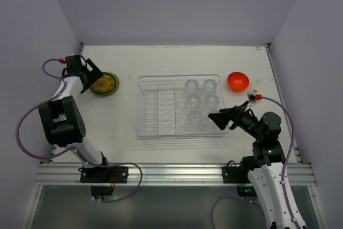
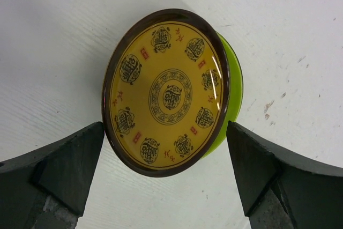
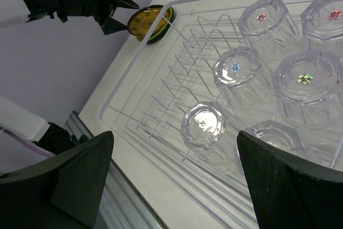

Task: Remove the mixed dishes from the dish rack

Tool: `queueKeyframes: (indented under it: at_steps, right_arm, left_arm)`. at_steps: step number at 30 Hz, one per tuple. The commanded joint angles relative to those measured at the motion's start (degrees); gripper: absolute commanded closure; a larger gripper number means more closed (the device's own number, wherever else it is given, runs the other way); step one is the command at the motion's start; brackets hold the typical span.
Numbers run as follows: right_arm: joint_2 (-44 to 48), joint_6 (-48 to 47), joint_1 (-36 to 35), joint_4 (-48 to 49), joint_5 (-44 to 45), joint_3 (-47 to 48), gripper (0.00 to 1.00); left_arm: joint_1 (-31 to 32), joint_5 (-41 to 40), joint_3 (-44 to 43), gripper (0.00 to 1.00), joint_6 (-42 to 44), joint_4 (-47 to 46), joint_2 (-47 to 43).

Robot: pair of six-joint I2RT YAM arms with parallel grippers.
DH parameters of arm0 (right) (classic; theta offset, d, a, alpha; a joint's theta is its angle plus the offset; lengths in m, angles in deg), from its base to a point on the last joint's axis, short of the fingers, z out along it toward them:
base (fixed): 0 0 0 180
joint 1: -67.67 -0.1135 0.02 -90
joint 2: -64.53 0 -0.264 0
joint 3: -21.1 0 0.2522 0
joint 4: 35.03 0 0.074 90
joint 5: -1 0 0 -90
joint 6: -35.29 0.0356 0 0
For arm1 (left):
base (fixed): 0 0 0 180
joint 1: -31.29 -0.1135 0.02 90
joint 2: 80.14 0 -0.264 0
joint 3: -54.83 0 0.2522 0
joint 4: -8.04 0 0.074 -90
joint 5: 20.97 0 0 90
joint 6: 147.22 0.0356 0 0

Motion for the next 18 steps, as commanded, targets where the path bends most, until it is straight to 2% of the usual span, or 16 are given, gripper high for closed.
queueKeyframes:
  at_steps: [1, 9, 18]
  right_arm:
    - [-0.2, -0.4, -0.3, 1.6, 0.5, 0.1, 0.01]
    - [-0.1, -0.5, -0.3, 1.6, 0.4, 0.2, 0.01]
    - [0.1, -0.4, -0.3, 1.7, 0.1, 0.1, 0.01]
  left_arm:
    - [0.6, 0.5, -2.7, 0.00, 2.4, 1.0, 2.6]
    - [2.2, -0.8, -4.6, 0.00, 5.0, 3.6, 6.9]
    - [3.0, -9.7, -5.0, 0.00, 5.5, 4.6, 2.4]
